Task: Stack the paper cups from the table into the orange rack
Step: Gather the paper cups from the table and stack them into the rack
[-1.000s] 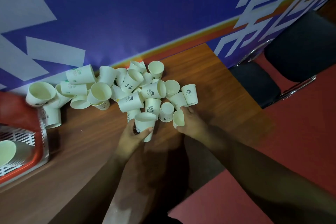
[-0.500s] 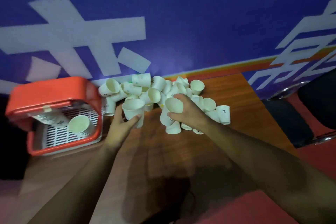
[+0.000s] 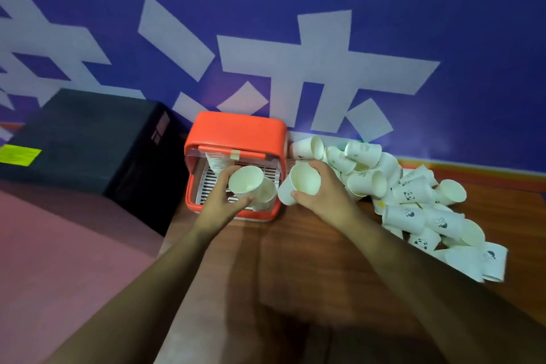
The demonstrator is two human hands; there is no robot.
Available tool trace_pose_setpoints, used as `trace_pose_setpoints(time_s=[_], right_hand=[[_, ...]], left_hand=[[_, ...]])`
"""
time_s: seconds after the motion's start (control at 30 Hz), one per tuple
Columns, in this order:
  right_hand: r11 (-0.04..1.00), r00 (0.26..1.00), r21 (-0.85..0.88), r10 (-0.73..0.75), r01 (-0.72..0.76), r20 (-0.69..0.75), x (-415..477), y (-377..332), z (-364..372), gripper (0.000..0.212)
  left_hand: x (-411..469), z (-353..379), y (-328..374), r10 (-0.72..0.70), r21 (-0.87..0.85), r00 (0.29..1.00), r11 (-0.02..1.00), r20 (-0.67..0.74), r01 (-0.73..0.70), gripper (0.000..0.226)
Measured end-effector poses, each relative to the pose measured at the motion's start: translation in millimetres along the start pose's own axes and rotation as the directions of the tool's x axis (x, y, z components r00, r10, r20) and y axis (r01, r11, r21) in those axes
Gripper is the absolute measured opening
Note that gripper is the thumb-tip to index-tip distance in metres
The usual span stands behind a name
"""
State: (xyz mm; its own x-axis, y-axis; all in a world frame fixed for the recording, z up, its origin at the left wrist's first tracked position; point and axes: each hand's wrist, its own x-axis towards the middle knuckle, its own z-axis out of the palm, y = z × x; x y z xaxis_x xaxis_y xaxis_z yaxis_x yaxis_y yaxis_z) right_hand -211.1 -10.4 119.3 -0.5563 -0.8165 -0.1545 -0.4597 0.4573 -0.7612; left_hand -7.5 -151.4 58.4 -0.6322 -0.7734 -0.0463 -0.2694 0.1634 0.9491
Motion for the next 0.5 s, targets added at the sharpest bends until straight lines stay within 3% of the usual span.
trace_pose_setpoints(time_s=[0.5], right_hand=[[0.987, 0.987, -0.057, 0.143, -0.147, -0.066, 27, 7, 31, 0.071]], left_hand=[[54, 7, -18, 0.151, 0.010, 0.980, 0.988, 0.128, -0.154, 0.054]])
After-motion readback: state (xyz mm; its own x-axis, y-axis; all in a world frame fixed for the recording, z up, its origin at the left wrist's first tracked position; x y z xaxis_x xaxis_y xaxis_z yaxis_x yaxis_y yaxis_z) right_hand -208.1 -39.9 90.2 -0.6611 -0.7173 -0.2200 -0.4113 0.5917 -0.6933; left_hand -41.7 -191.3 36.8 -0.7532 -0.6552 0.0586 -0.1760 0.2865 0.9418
